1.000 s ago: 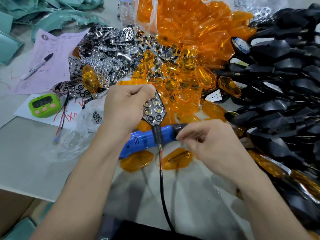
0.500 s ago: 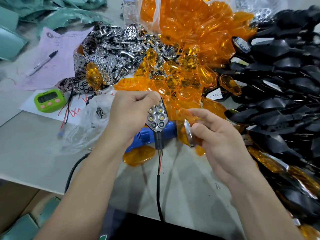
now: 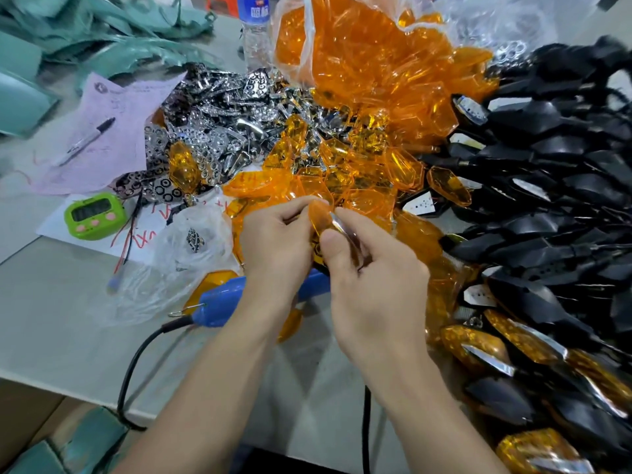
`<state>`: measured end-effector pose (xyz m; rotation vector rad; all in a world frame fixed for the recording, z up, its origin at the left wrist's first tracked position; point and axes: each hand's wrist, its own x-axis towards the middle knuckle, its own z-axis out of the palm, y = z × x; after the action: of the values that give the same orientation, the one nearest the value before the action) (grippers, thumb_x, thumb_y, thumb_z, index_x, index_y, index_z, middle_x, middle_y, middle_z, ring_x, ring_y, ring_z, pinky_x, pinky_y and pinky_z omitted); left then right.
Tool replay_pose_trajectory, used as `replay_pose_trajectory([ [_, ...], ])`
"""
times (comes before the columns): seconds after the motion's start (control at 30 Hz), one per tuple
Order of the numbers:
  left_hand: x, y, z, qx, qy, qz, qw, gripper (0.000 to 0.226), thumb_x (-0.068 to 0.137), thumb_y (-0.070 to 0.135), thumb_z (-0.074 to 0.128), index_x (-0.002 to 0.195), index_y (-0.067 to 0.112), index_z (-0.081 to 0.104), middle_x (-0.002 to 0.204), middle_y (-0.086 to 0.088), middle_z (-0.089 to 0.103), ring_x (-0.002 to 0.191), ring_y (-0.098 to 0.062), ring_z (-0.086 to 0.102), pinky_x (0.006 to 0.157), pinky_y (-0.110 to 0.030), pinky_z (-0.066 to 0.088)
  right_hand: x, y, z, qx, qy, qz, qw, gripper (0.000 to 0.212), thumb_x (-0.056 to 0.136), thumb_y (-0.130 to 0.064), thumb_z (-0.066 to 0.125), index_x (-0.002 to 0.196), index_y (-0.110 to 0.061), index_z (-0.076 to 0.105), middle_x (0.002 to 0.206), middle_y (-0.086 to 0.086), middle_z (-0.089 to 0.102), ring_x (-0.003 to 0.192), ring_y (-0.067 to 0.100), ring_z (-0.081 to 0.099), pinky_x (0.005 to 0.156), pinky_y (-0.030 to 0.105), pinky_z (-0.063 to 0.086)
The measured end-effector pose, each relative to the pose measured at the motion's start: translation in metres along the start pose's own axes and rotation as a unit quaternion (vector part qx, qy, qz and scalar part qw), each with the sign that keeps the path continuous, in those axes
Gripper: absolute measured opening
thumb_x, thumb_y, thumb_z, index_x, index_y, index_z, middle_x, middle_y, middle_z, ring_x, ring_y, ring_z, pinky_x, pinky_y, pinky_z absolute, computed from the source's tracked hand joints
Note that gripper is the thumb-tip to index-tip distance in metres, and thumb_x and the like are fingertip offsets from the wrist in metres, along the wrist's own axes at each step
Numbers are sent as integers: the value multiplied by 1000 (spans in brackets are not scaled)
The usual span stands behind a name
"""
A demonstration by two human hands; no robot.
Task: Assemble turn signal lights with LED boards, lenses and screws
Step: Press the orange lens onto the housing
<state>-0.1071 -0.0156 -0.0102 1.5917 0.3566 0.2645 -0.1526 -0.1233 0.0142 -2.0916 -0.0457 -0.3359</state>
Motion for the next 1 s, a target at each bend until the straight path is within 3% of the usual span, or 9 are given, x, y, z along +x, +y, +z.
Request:
replay_pose_trajectory([
  [0.07, 1, 1, -2, 6, 12, 4, 1000, 18, 85, 27, 67, 86, 34, 84, 83, 6, 79, 89, -25, 75, 83, -55, 61, 1, 0, -4, 10, -22, 12, 1000, 30, 99, -28, 67, 127, -34, 73, 111, -24, 74, 106, -4, 64, 90, 13, 50],
  [0.2, 2, 0, 0, -4, 30, -17, 999, 22, 94, 18, 69, 89, 32, 85, 91, 10, 80, 96, -17, 75, 91, -51, 60, -3, -3, -3, -23, 13, 6, 1000, 34, 97, -31, 71, 130, -31, 71, 112, -21, 73, 101, 6, 70, 92, 33, 57],
  [0.27, 1, 1, 1, -19, 25, -32, 999, 18, 95, 19, 71, 94, 31, 85, 96, 8, 81, 100, -20, 75, 93, -51, 59, -10, -5, 2, -42, 78, -24, 996, 37, 97, -33, 68, 133, -24, 70, 121, -8, 75, 109, 12, 72, 95, 36, 56],
  [0.33, 1, 3, 1, -37, 5, -51, 998, 14, 94, 20, 73, 100, 25, 85, 102, 1, 81, 104, -25, 75, 95, -52, 59, -14, -5, 8, -31, 87, -21, 996, 40, 97, -33, 65, 136, -22, 68, 126, -5, 74, 115, 12, 70, 98, 37, 57],
  [0.47, -4, 10, 0, -104, -49, -115, 987, 18, 97, 15, 70, 94, 25, 85, 99, 1, 81, 92, -19, 77, 75, -40, 65, -13, 0, 14, -28, 42, -1, 999, 39, 101, -28, 64, 140, -23, 65, 133, -4, 70, 124, 15, 66, 102, 41, 55],
  [0.6, -6, 16, -5, -194, -96, -184, 959, 18, 100, 20, 66, 101, 23, 84, 96, -6, 81, 81, -16, 77, 69, -33, 63, -12, 1, 16, -65, 85, -43, 993, 37, 97, -19, 70, 134, -15, 69, 136, -1, 68, 131, 12, 60, 109, 21, 42],
  [0.73, -5, 18, -8, -235, -110, -191, 947, 18, 98, 20, 67, 95, 18, 85, 84, -4, 78, 70, -14, 75, 55, -26, 58, -9, 2, 17, -83, 92, -57, 991, 39, 96, -22, 64, 132, -13, 71, 135, 1, 69, 131, 15, 61, 107, 18, 37],
  [1.0, -1, 19, -14, -267, -151, -181, 934, 21, 99, 21, 65, 94, 18, 85, 94, -9, 79, 81, -18, 74, 65, -31, 63, -7, 5, 12, -46, 123, -95, 987, 38, 92, -17, 68, 130, -12, 71, 132, 2, 71, 128, 18, 64, 108, 37, 51],
])
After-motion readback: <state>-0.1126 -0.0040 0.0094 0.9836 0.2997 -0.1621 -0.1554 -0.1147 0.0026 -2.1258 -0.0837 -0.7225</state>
